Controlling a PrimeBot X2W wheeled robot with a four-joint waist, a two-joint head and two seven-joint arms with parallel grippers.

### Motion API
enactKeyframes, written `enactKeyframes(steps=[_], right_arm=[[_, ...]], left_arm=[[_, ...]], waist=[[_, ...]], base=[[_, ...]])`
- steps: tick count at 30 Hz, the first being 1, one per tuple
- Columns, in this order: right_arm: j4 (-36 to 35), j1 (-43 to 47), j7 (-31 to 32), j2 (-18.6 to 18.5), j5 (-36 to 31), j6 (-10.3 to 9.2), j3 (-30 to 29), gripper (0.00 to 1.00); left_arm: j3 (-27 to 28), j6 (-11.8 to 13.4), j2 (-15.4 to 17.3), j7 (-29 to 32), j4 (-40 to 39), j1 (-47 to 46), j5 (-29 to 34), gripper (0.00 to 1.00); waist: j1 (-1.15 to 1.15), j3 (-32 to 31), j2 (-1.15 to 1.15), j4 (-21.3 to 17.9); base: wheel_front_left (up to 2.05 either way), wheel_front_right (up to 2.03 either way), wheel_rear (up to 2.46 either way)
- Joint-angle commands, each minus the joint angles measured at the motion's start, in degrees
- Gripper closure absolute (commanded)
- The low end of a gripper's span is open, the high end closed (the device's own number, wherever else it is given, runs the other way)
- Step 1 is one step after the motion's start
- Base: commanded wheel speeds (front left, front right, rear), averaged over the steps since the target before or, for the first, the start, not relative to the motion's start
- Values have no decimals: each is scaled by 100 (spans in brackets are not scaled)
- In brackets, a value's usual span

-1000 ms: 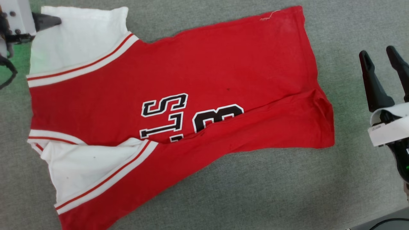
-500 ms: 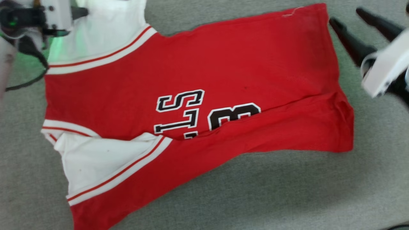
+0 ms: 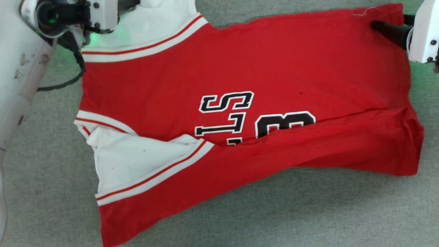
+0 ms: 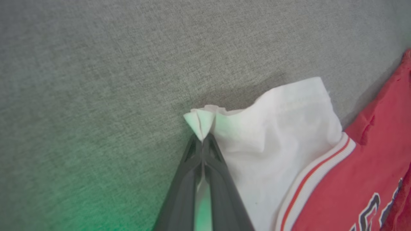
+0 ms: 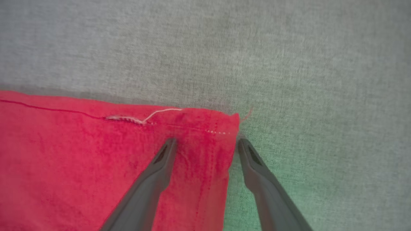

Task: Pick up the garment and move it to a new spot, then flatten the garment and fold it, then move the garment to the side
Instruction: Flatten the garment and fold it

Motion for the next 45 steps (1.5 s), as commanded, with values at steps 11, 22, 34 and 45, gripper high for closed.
enactKeyframes(steps=[11,22,34,45], right_arm=[[237,-54,-465,-51,253,-3,211,100],[-626,1205,-1269,-604,880,-4,437,100],[-1887,3124,-1361,-1471,1353,-3,314,100],[-2199,4323,-1445,-1590,1311,-4,-345,100]], left_arm=[[-197,2,-200,-300,-74,322,-267,100],[128,-1,457,-1241,-2096,1387,-1252,100],[100,-1,1695,-2431,-4451,3309,-1516,100],[-199,-1,2195,-3316,-5120,4569,-1300,100]], waist=[[0,-73,0,257],[0,-1394,0,636],[0,-2467,0,967],[0,-2610,0,1111]], base=[[0,0,0],[0,0,0],[0,0,0],[0,0,0]])
